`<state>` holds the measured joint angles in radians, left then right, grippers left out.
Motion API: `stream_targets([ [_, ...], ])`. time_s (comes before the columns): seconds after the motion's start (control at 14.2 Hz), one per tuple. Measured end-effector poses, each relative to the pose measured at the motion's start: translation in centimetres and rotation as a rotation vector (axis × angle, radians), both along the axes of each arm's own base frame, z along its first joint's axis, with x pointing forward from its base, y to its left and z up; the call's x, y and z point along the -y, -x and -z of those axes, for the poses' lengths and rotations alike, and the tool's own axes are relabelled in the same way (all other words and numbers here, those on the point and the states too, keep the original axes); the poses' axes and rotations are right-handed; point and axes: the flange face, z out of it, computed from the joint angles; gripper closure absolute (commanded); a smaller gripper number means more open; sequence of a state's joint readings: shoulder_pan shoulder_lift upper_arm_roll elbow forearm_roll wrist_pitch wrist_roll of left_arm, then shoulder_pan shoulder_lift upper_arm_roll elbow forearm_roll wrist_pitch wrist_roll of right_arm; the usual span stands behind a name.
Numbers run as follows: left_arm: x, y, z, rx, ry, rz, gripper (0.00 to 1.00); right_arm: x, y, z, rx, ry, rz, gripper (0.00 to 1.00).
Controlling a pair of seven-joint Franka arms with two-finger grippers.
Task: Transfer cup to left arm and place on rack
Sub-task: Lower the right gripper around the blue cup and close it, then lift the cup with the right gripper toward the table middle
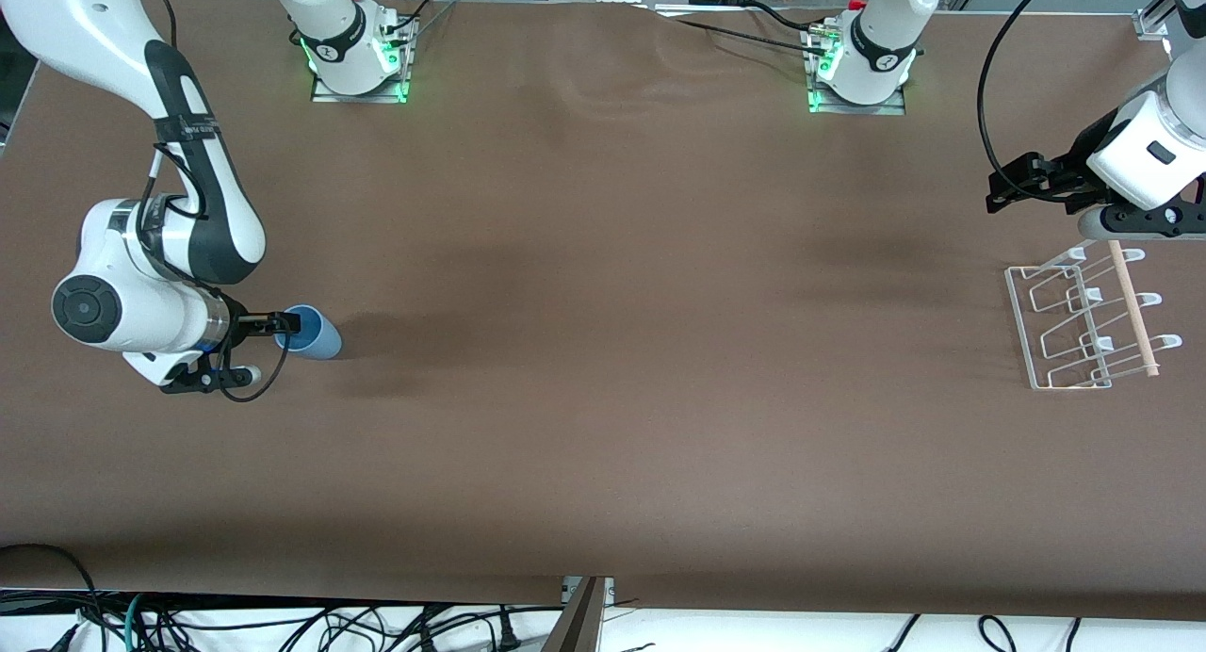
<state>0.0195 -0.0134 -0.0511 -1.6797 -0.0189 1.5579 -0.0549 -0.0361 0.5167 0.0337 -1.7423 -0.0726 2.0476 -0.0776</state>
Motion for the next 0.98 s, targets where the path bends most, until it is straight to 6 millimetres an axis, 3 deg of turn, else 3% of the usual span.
stream_targets([
  [0.14,0.0,0.0,0.0,0.0,0.0,0.0,0.0,0.0,0.0,0.8,-0.004,-0.001,0.0,0.9],
  [0.21,0.0,0.0,0.0,0.0,0.0,0.0,0.0,0.0,0.0,1.1,-0.006,-0.001,-0.001,1.0],
  [0.63,0.0,0.0,0.0,0.0,0.0,0.0,0.0,-0.2,0.0,1.5,-0.008,-0.001,0.001,1.0],
  [0.98,0.1,0.0,0.0,0.0,0.0,0.001,0.0,-1.9,0.0,1.2,-0.02,0.009,0.019,1.0],
])
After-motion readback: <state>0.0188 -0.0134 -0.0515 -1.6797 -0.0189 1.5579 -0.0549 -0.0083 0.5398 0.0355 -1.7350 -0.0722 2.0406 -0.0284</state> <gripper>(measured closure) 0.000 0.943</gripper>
